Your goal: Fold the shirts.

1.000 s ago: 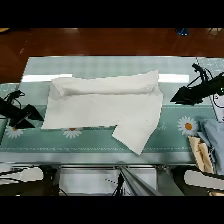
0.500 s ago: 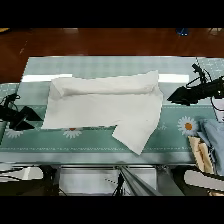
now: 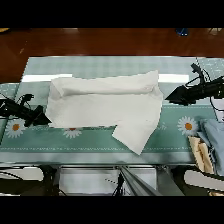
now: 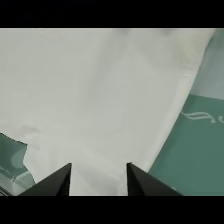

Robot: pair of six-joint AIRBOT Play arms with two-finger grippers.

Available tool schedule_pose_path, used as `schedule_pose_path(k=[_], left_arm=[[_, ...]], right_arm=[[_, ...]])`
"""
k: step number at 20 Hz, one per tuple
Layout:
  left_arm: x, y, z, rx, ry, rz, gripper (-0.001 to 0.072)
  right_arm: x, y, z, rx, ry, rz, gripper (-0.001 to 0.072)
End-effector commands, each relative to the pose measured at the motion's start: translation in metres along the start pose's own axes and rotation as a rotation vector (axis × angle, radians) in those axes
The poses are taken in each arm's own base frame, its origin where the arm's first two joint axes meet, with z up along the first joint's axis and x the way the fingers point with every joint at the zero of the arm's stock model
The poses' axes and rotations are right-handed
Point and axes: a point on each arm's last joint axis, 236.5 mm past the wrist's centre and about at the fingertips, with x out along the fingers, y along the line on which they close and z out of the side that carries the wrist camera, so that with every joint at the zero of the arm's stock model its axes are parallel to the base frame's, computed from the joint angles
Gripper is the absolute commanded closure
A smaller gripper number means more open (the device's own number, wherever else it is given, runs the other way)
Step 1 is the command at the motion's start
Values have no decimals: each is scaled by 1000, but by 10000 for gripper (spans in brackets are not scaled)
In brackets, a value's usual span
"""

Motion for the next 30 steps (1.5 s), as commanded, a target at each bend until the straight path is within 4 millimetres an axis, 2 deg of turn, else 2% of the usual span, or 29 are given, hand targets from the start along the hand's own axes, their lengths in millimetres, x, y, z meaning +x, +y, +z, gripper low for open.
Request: schedule_pose_path(k=[1,3,5,7,9,11,14,16,21,25,26,27,28,29,30], left_arm=[[3,2,-1,16,12,12,680],[1,0,-6,27,26,5,681],[-2,-5,-9,53,25,-3,681],[-6,-7,-8,70,10,-2,680],[-9,-9,-8,87,3,-4,680],[-9,-10,-10,87,11,-8,680],[-9,-20,-10,83,9,-48,680],[-9,-23,-9,92,3,-64,681],[-9,-24,-9,101,3,-64,680],[-9,-24,-9,115,2,-65,680],[-9,-24,-9,118,1,-66,680],[-9,-24,-9,118,1,-67,680],[-9,-24,-9,118,0,-67,680],[-9,-25,-9,128,-1,-68,680],[-11,-26,-8,139,-3,-72,680]], right_arm=[[0,0,-7,-2,29,1,276],[-6,-18,-16,-2,58,-65,276],[-24,-44,-24,34,41,-149,276],[-31,-59,-48,108,29,-165,276],[-17,-66,-73,154,16,-172,276],[7,-67,-93,164,19,-180,276],[42,-55,-123,163,97,-149,275],[58,-44,-124,154,86,-124,275],[83,-27,-99,116,-6,-162,275],[106,-13,-102,140,9,-177,277],[113,-12,-106,148,29,-180,317],[117,-11,-108,140,39,-183,449],[116,-9,-106,133,31,-183,634],[113,-6,-100,129,8,-177,679],[105,-2,-89,109,-31,-172,679]])
